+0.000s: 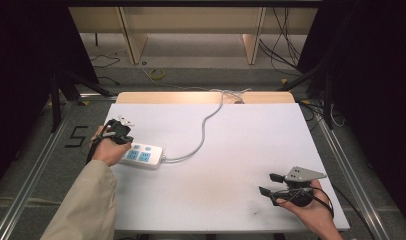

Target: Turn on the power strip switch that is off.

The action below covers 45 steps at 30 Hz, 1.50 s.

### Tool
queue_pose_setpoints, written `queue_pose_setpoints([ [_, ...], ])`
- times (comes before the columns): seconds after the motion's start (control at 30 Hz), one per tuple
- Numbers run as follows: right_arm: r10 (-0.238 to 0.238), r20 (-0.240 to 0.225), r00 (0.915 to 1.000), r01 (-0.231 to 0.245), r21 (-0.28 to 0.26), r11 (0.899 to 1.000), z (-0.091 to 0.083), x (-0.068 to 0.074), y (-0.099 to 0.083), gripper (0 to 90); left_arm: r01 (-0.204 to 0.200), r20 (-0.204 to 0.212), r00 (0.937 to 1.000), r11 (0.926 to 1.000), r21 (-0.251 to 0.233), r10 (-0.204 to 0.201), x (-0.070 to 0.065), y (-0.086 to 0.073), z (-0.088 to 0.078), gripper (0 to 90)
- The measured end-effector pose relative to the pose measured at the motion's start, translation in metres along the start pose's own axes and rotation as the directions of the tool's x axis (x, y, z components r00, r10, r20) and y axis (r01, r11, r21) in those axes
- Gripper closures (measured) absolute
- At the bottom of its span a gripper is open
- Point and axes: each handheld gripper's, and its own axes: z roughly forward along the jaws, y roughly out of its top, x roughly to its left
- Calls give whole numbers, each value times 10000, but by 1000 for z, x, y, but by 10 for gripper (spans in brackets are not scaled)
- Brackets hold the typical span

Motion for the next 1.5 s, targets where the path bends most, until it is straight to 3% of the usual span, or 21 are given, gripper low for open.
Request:
queue_pose_setpoints([
  [0.87, 54, 27, 10000, -54, -18, 10000, -1, 0, 1, 350, -82, 541, 9985, 9983, -585, 114, -16, 6, -14, 896],
  [1.5, 45, 22, 10000, -45, 2, 10000, -1, 0, 0, 350, -584, 972, 9929, 9929, -1039, 686, -41, 14, -24, 878],
])
